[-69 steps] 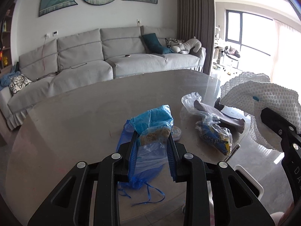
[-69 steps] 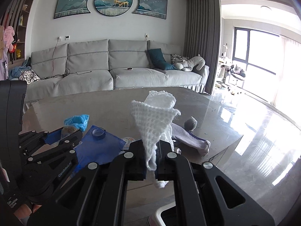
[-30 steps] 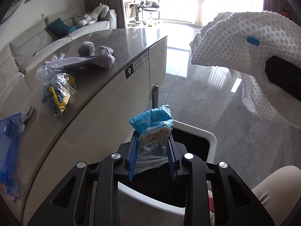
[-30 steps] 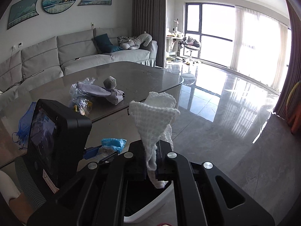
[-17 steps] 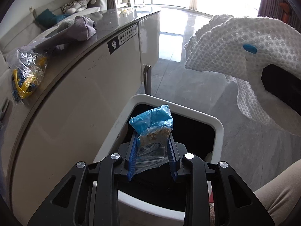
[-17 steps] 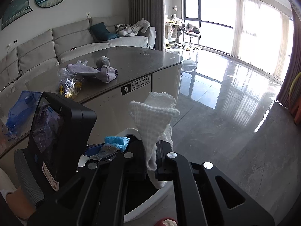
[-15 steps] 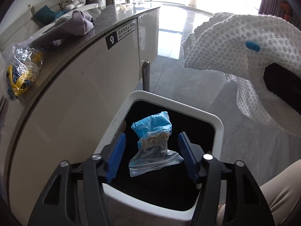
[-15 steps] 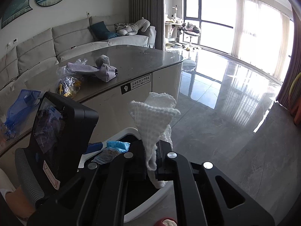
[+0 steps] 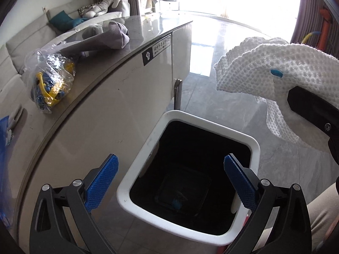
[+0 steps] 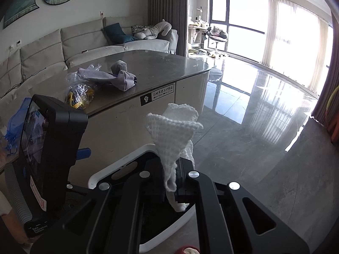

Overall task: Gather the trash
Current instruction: 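Open the left tool to drop the small bag into the bin, then lower the white cloth into the bin and open the right tool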

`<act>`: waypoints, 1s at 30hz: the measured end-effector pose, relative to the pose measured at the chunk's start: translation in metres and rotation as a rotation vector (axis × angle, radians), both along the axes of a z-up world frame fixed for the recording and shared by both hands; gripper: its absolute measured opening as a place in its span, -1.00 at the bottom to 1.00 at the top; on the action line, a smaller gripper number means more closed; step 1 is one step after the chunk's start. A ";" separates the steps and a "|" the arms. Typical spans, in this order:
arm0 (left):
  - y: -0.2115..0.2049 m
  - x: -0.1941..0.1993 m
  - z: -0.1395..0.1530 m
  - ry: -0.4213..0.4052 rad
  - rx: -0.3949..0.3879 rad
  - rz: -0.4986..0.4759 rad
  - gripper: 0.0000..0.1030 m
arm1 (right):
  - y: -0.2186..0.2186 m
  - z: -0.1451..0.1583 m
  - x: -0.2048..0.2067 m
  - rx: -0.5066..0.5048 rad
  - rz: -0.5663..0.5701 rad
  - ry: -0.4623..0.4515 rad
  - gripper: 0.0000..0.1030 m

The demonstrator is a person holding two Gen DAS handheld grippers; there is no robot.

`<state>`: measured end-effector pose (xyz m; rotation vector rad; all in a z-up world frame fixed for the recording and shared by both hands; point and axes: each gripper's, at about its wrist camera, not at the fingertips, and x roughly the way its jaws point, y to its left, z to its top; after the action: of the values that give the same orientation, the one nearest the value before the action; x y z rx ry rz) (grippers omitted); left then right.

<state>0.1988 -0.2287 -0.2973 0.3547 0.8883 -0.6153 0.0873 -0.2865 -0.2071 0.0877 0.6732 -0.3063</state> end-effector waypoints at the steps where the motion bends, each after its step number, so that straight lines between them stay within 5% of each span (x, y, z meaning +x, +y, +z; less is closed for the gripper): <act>1: 0.006 0.001 0.004 -0.007 -0.006 0.014 0.91 | -0.001 0.000 0.000 0.004 0.002 0.001 -0.87; 11: 0.060 -0.001 0.049 -0.238 0.009 0.178 0.91 | 0.019 -0.043 0.031 0.054 0.055 0.120 -0.87; 16: 0.076 0.001 0.064 -0.236 -0.029 0.204 0.91 | 0.030 -0.059 0.038 0.057 0.086 0.179 -0.82; 17: 0.078 0.000 0.064 -0.238 -0.032 0.208 0.91 | 0.030 -0.059 0.038 0.069 0.092 0.183 -0.54; 18: 0.081 0.000 0.065 -0.240 -0.031 0.210 0.91 | 0.030 -0.058 0.037 0.065 0.085 0.174 0.36; 19: 0.082 0.000 0.065 -0.243 -0.031 0.215 0.91 | 0.032 -0.054 0.035 0.031 0.062 0.152 0.83; 23: 0.088 0.000 0.066 -0.230 -0.048 0.235 0.91 | 0.045 -0.042 0.032 -0.145 0.047 0.083 0.92; 30: 0.095 -0.001 0.071 -0.229 -0.062 0.263 0.91 | 0.042 -0.035 0.034 -0.082 0.062 0.054 0.92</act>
<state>0.1977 -0.1337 -0.2264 0.2414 0.6805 -0.3505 0.1208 -0.2447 -0.2417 -0.0195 0.7143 -0.2769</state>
